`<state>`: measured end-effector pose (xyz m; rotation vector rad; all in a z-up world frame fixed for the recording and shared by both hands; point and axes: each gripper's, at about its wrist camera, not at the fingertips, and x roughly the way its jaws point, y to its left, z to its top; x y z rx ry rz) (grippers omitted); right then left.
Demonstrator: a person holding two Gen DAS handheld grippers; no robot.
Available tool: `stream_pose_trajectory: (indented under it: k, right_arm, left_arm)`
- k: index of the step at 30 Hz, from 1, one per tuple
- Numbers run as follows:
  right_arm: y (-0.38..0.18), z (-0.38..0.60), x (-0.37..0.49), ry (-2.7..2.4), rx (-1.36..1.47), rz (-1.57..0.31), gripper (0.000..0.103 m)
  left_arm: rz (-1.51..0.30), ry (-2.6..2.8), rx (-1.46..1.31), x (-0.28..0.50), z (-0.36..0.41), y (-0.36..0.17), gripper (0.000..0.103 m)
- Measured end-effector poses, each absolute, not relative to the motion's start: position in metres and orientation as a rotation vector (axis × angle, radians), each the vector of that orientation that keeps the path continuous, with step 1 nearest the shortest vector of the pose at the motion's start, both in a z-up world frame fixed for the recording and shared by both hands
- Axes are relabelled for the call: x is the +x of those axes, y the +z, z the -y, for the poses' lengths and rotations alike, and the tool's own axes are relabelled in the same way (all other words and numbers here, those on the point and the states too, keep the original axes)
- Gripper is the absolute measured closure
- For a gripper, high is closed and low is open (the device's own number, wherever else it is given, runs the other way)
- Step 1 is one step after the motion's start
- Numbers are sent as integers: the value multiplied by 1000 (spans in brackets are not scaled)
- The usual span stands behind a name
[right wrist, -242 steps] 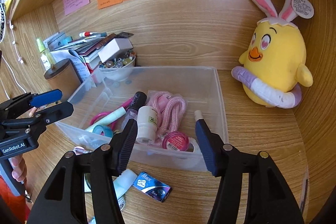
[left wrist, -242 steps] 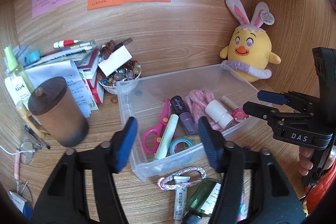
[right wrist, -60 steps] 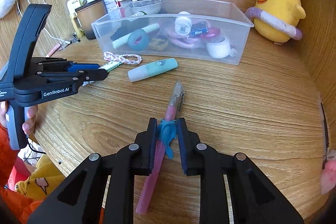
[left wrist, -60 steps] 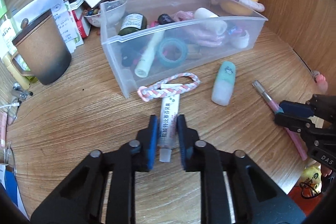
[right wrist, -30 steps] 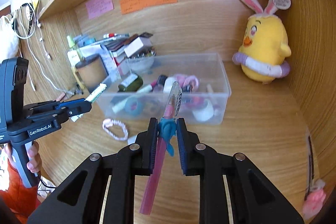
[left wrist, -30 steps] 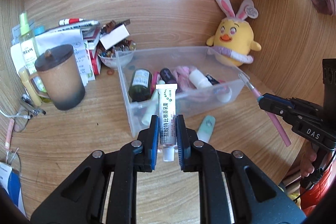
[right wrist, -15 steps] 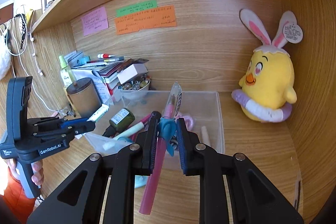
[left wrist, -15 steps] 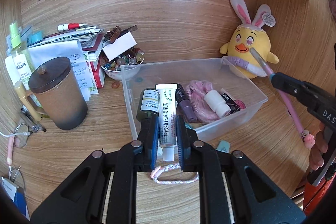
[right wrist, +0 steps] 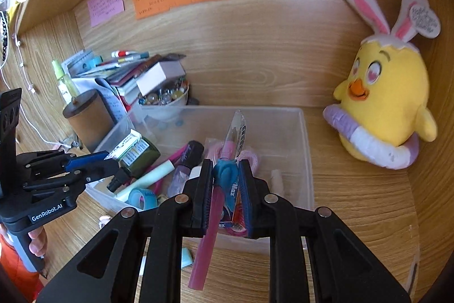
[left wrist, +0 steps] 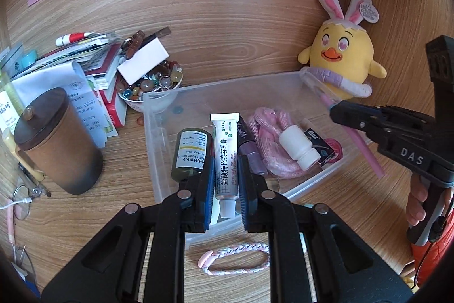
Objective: Organize objects
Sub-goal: 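Carry the pink pen and toothpaste tube into the clear box and release both, then grasp the mint-green tube with the right gripper while the left grasps the braided cord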
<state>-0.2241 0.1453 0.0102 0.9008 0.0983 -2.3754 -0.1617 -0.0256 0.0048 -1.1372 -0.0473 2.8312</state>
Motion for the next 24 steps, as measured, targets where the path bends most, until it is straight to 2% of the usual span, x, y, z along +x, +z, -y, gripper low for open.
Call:
stream_pose_trajectory:
  k: [8, 14, 17, 19, 20, 22, 24]
  right_arm:
    - [-12, -134, -231, -2319, 971, -150, 86]
    - [-7, -131, -222, -2336, 938, -210, 85]
    - [0, -134, -214, -2328, 915, -201, 77]
    - [6, -136, -208, -2322, 895, -198, 70]
    - [10, -138, -203, -2319, 880, -196, 65]
    - [16, -140, -192, -2313, 849, -197, 56]
    - [20, -141, -183, -2304, 827, -205, 48]
  left_arm:
    - [21, 2780, -1188, -174, 15, -4, 88]
    - [19, 2783, -1152, -168, 13, 2, 87]
    - [16, 2787, -1130, -161, 13, 8, 76]
    - [-2, 2810, -1103, -153, 13, 13, 61]
    - [-12, 2822, -1089, -149, 13, 16, 57]
    - [-25, 2849, -1054, -140, 14, 22, 41]
    - [-38, 2872, -1024, -131, 15, 27, 32]
